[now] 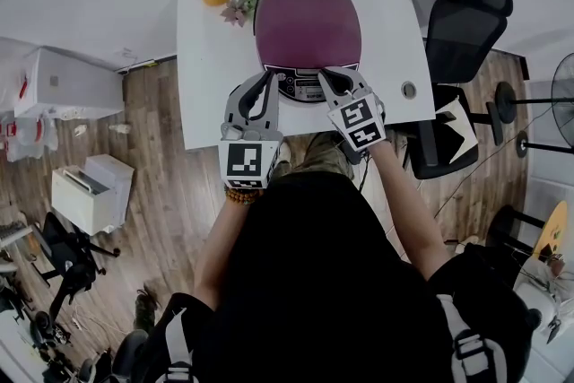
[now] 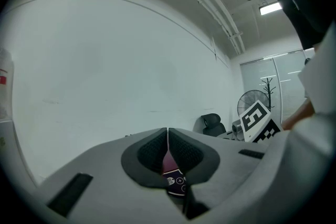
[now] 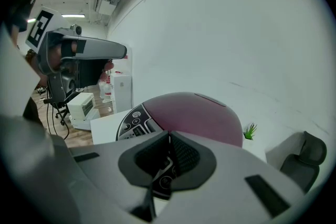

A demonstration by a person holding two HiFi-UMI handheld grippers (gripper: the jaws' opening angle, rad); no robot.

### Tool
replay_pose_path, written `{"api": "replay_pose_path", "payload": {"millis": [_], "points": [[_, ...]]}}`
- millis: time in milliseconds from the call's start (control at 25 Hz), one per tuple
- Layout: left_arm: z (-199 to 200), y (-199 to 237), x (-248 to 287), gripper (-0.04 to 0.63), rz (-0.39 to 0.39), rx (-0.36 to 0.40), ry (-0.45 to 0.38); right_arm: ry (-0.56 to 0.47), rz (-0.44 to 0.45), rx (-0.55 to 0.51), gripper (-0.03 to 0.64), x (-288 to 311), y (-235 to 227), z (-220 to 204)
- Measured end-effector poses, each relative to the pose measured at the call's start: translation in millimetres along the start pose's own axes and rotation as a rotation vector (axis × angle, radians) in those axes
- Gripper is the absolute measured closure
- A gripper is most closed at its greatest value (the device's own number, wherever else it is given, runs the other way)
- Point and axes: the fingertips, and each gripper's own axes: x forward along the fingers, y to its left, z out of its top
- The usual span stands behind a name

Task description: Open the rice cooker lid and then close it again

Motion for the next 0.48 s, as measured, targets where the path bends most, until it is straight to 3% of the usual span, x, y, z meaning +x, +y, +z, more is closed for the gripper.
{"api": "replay_pose_path", "payload": {"millis": [480], "points": [[-5.7,-4.3,1.7,0.565,-0.013,0.004,0.012,0.044,-0.01,-0.033,0.588,-0.2,1.6,-0.3]]}}
